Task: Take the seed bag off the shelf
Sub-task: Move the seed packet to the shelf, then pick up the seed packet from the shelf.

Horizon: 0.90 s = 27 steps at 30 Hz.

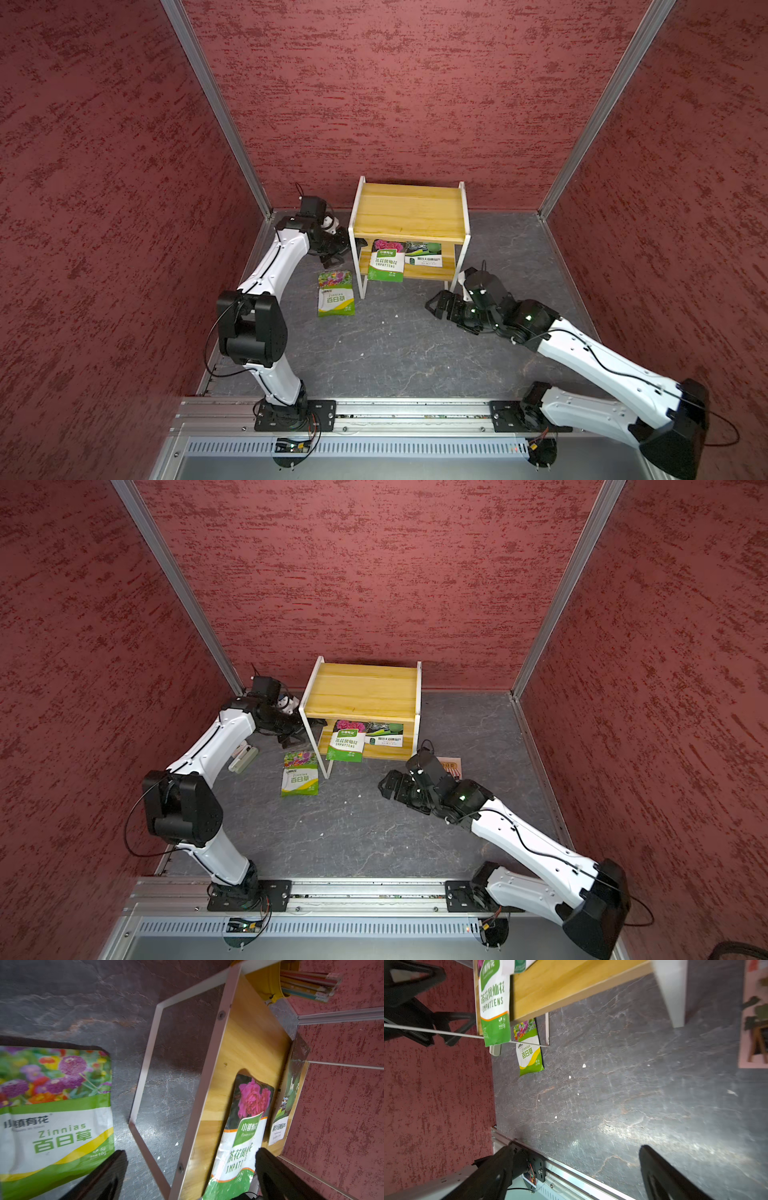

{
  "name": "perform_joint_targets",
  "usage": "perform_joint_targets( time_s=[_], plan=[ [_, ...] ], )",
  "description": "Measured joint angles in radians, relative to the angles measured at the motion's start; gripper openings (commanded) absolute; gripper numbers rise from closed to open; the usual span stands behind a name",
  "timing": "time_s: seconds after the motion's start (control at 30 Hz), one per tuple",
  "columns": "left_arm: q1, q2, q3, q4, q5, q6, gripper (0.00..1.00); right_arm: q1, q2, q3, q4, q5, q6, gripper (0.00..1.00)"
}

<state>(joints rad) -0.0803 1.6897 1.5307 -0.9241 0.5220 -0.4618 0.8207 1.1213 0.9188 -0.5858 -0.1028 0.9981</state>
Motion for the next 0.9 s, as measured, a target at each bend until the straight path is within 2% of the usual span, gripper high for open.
perform_joint_targets(
  time_s=[0.27, 0.47, 0.67, 0.9],
  plan=[
    [0.113, -0.173, -0.13, -0.041, 0.02, 0.024, 1.0, 0.055, 0.16, 0.006, 0.298, 0.034, 0.036, 0.94],
    [0.134, -0.235, -0.214, -0.083, 0.024, 0.049, 1.0, 0.055, 0.227, 0.007, 0.451, 0.063, 0.045, 0.91],
    [0.137, -0.275, -0.266, -0.091, 0.024, 0.051, 1.0, 0.055, 0.33, 0.012, 0.544, 0.076, 0.051, 0.89],
    [0.137, -0.318, -0.319, -0.073, 0.021, 0.047, 1.0, 0.055, 0.383, 0.023, 0.634, 0.101, 0.062, 0.87]
  ],
)
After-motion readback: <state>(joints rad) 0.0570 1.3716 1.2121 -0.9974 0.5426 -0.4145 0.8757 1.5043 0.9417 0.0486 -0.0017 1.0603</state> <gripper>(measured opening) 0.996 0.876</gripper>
